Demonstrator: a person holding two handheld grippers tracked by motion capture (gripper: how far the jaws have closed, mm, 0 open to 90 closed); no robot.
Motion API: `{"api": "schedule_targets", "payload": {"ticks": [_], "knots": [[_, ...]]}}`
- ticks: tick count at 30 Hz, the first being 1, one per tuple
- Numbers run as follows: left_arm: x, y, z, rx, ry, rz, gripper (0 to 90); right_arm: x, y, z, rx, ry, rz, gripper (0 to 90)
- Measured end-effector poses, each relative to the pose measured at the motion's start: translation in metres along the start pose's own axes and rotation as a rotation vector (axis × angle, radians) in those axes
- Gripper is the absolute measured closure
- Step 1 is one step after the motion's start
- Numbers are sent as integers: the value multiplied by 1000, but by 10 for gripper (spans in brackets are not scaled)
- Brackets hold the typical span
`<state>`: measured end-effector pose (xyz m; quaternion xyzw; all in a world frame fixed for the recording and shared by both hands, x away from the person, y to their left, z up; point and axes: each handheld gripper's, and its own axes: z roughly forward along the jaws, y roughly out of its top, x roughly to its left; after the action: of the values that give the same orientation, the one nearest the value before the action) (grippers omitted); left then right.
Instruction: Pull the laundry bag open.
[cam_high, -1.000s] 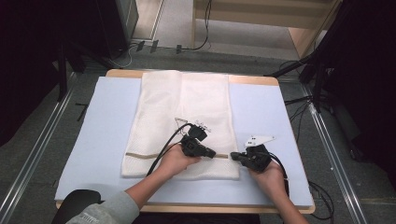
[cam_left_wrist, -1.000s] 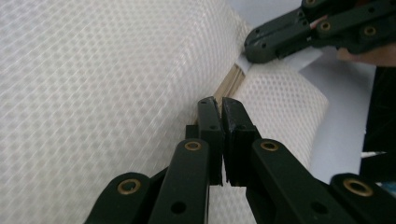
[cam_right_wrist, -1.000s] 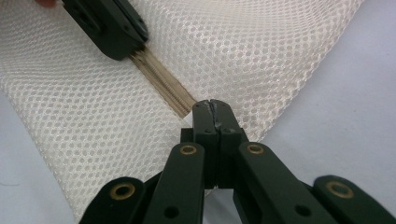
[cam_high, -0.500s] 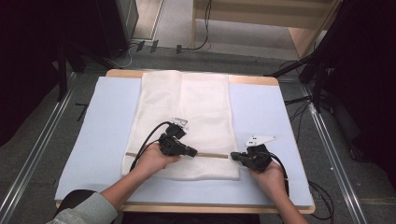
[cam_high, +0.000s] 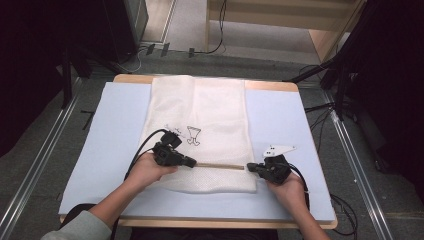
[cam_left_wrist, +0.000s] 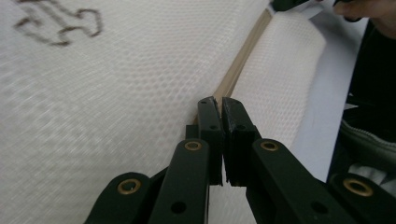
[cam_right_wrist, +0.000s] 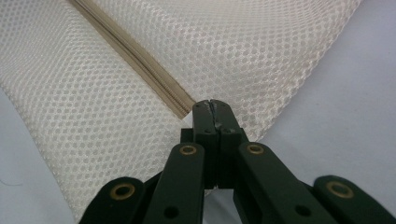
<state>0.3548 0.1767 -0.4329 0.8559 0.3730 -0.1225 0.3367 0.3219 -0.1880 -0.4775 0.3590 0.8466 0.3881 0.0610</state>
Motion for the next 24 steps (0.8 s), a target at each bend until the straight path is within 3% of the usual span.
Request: {"api": "schedule_targets", "payload": {"ticks": [2,8,9,10,17,18,19,22,24], "knots": [[5,-6,-9,-9,22,-2,890,0,0,0,2,3,5,900],[17,-21,-26,-12,15,-38,890,-2,1,0,6,8,-8,900],[18,-24,-29,-13,34,-37,889,-2,1,0,5,8,-15,900],[21,-27,-32,-11,23,-48,889,-1,0,0,1,7,-18,900],[32,-44,-53,-47,51,-96,889,-2,2,0,11,15,-15,900],[34,-47,-56,-47,59,-102,889,-3,2,0,12,16,-16,900],[35,-50,-60,-49,96,-110,889,-4,2,0,12,20,-14,900],[46,-63,-76,-60,113,-156,889,-5,2,0,12,30,-14,900],[51,-73,-87,-83,147,-176,889,-5,2,0,15,34,-16,900]]}}
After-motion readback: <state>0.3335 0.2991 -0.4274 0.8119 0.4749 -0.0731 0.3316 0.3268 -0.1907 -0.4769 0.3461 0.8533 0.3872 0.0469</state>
